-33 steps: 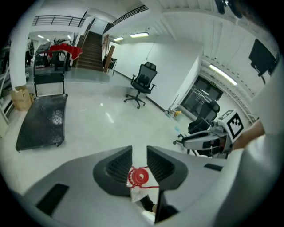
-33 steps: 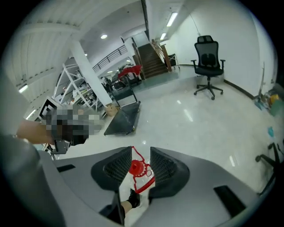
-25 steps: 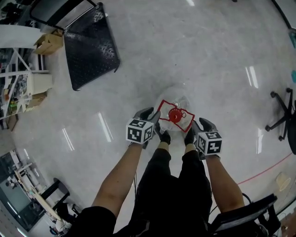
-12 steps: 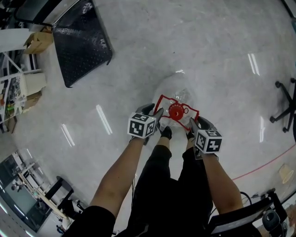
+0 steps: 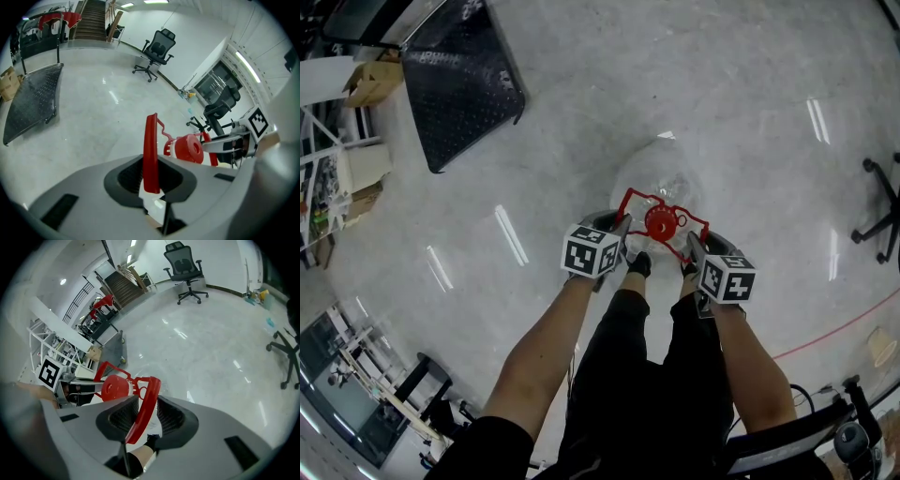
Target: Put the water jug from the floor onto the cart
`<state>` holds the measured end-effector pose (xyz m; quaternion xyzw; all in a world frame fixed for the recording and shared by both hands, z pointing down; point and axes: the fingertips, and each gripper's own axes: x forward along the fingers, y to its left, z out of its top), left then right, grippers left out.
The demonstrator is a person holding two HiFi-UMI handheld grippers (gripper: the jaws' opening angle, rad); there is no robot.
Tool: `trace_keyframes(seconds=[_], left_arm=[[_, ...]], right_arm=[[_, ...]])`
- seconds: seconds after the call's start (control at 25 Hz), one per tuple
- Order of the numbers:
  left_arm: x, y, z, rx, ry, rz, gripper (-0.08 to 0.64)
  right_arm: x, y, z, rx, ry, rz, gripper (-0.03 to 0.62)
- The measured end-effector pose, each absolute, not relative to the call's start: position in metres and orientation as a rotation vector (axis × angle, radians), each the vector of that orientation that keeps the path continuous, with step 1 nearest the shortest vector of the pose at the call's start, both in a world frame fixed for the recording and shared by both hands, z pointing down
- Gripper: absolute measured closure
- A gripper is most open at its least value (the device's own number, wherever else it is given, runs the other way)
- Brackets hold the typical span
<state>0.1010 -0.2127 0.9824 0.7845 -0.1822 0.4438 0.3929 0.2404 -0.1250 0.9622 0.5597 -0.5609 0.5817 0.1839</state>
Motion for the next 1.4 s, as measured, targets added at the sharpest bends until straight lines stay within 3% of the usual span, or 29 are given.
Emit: trace_keyframes(seconds=[0.56, 1.04, 1.4], left_arm=[[0.101, -0.207, 0.943, 1.935, -0.489, 0.986, 0.512], [0.08, -0.269, 0.757, 2.042, -0.632, 0.79, 0.511], [0.019, -0.352, 0.622, 2.189, -0.767, 0.636, 0.511]], right_arm=[[0.236, -0.155, 0.913, 1.62, -1.673, 1.694, 0.502], [0.219, -0.233, 0.729, 1.522, -1.884, 1.563, 0.502], [0.158, -0.325, 0.597, 1.487, -2.073, 1.394, 0.502]])
